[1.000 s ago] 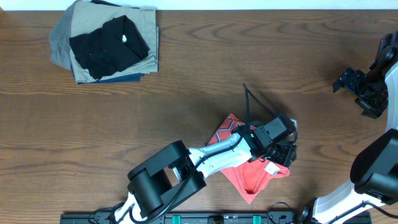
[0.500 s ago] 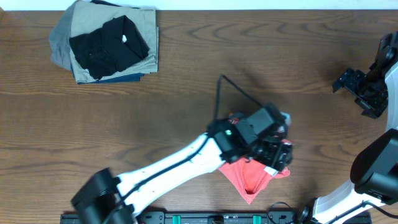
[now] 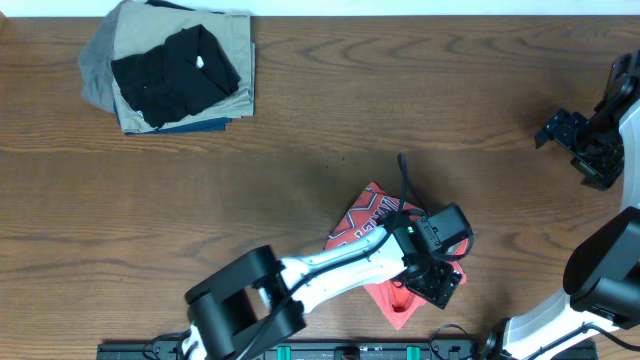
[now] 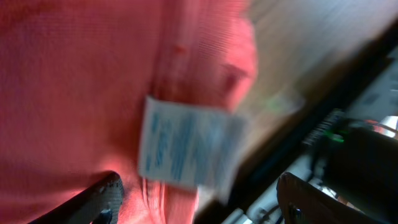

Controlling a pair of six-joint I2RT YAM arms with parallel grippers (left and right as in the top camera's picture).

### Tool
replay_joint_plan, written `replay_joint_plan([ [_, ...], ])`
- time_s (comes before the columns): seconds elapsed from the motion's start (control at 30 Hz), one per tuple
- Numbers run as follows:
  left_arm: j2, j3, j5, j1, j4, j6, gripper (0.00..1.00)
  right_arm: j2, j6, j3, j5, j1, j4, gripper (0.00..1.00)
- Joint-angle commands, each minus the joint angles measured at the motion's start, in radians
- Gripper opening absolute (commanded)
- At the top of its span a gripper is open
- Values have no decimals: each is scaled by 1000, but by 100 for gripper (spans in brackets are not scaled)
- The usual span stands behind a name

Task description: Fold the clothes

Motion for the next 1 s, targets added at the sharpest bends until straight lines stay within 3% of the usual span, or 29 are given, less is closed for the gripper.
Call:
replay_joint_plan([
  [0.0, 9, -5, -19, 4, 4, 21, 58, 5, 15, 11, 4, -6, -1, 99],
  [0.07, 2, -5, -46, 5, 4, 21, 44, 5, 15, 11, 4, -6, -1, 99],
  [0.2, -18, 1, -67, 4, 4, 21, 30, 5, 15, 11, 4, -6, -1, 99],
  [0.33, -51, 8, -67, 4, 3, 21, 6, 5, 15, 11, 4, -6, -1, 99],
  [0.7, -113, 7, -67, -39, 5, -3, 7, 5, 15, 11, 4, -6, -1, 99],
  [0.87, -48, 7, -67, -76, 35, -18, 17, 5, 15, 11, 4, -6, -1, 99],
  [0.9, -36, 7, -67, -82, 43, -18, 24, 5, 16, 11, 4, -6, -1, 99],
  [0.97, -10, 7, -67, -93, 57, -27, 30, 5, 15, 11, 4, -6, -1, 99],
])
